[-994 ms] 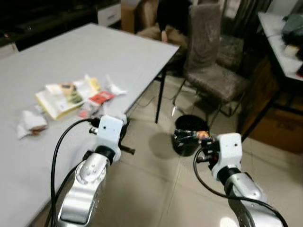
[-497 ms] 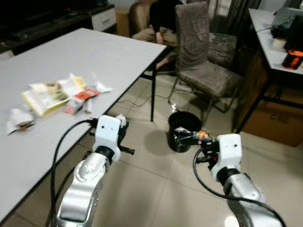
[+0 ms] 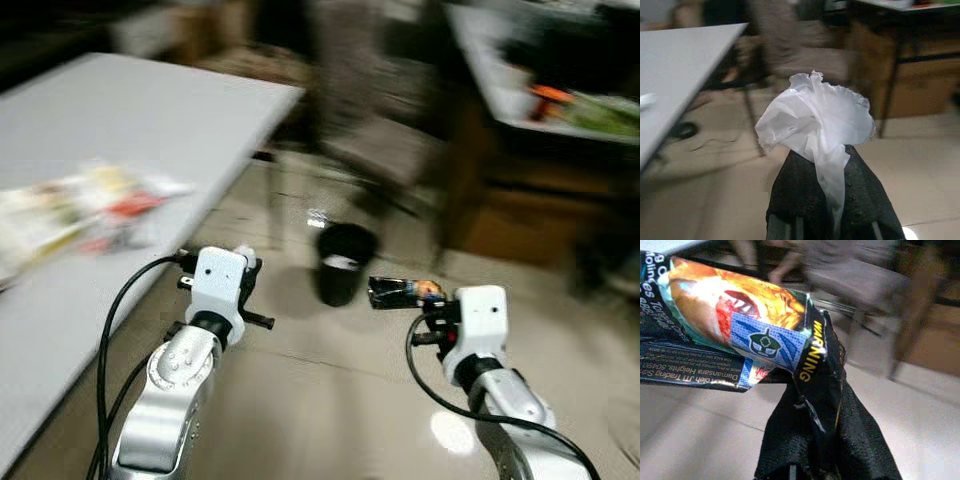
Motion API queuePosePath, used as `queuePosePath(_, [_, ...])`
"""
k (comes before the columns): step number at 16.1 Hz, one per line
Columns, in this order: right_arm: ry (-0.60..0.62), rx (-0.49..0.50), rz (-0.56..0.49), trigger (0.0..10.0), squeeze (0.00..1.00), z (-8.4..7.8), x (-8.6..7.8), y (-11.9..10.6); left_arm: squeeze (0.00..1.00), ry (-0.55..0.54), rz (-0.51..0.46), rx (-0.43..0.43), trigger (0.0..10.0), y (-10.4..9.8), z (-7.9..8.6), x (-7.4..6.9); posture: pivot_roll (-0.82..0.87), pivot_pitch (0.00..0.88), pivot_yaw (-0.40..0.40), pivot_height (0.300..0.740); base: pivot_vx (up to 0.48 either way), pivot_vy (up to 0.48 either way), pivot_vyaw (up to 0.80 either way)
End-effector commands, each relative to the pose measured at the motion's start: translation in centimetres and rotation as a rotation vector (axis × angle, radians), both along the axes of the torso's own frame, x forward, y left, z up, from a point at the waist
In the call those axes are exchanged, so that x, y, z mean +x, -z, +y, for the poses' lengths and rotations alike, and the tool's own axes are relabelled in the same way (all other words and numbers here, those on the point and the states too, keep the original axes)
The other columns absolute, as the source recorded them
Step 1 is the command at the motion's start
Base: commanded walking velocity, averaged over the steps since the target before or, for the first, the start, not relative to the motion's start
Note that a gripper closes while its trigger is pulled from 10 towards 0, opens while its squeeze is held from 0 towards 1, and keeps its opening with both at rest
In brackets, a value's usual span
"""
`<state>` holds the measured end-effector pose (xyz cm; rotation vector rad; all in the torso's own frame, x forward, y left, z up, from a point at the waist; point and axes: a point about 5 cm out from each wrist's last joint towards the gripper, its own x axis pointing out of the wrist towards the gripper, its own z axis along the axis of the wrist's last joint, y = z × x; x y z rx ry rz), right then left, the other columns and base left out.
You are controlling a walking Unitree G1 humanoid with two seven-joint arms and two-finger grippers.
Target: Picking trash to rubbish bin
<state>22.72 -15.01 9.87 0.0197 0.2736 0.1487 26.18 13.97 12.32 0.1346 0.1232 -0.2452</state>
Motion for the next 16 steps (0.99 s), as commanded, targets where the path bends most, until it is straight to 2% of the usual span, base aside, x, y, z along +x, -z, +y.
queuePosePath(1, [0.013, 0.001, 0.0, 10.0, 0.0, -0.2, -0.1, 0.2, 0.0, 0.01, -0.012, 0.011, 10.0, 0.0, -0.3, 0.0, -0.15, 0.011, -0.046, 0.74, 0.0, 0.0, -0.8])
queuePosePath(6, [0.014, -0.029, 0.0, 10.0, 0.0, -0.3, -0.1, 0.4, 0.0, 0.018, -0.037, 0.012, 10.0, -0.1, -0.4, -0.1, -0.15, 0.011, -0.051, 0.74, 0.097, 0.0, -0.8])
queuePosePath(11, [0.017, -0.062, -0.001, 10.0, 0.0, -0.7, -0.1, 0.5, 0.0, 0.019, -0.039, 0.022, 10.0, 0.1, -0.2, -0.1, -0.15, 0.019, -0.055, 0.74, 0.289, 0.0, 0.0])
queuePosePath(16, [0.009, -0.081, -0.046, 10.0, 0.0, -0.5, 0.1, 0.8, 0.0, 0.017, -0.046, 0.025, 10.0, 1.0, 0.0, -0.5, -0.14, 0.021, -0.06, 0.74, 0.297, 0.0, 0.0])
